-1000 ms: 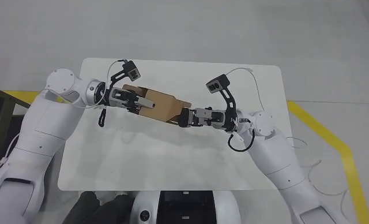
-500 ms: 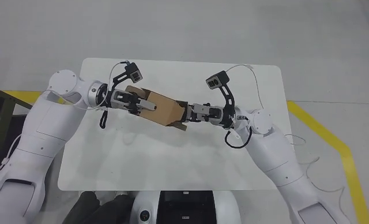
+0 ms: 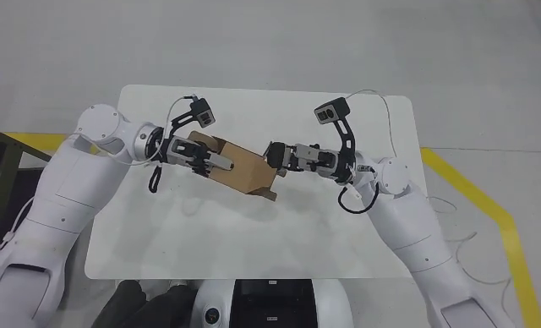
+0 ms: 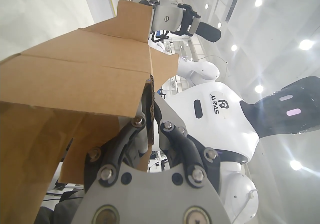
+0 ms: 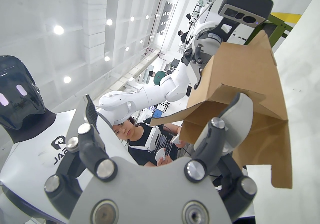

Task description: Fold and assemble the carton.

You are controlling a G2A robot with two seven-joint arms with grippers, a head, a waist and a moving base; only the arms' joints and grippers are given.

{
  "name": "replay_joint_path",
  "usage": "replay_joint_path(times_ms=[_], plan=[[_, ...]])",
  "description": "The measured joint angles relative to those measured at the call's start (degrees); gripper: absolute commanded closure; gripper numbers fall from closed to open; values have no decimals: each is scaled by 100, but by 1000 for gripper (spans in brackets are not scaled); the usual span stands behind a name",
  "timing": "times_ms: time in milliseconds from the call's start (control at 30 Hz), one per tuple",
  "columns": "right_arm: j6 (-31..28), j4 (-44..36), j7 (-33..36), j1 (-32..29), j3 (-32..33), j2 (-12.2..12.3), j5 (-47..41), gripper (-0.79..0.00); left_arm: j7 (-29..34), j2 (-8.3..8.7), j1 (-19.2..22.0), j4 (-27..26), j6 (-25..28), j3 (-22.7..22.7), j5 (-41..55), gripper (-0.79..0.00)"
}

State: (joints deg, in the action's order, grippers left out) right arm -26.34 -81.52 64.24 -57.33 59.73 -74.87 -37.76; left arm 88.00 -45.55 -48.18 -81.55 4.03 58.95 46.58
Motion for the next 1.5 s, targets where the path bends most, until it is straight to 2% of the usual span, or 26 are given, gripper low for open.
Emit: replay_joint_path(times_ms=[667,900,1133,1500], plan=[[18,402,633,412,-215,-45,17,-785,0,150,210,-52,-3,-396,80,0],[-164,403,459,324,22,-13,-113,-785,0,168,321,104,80,-388,205,0],[-43,136,317,8,228,46,-180,-785,0,136,448,409,128,-296,346,0],[117,-55,536,-59,-302,-56,-438,-785,-128,42,552,547,137,-235,248,0]])
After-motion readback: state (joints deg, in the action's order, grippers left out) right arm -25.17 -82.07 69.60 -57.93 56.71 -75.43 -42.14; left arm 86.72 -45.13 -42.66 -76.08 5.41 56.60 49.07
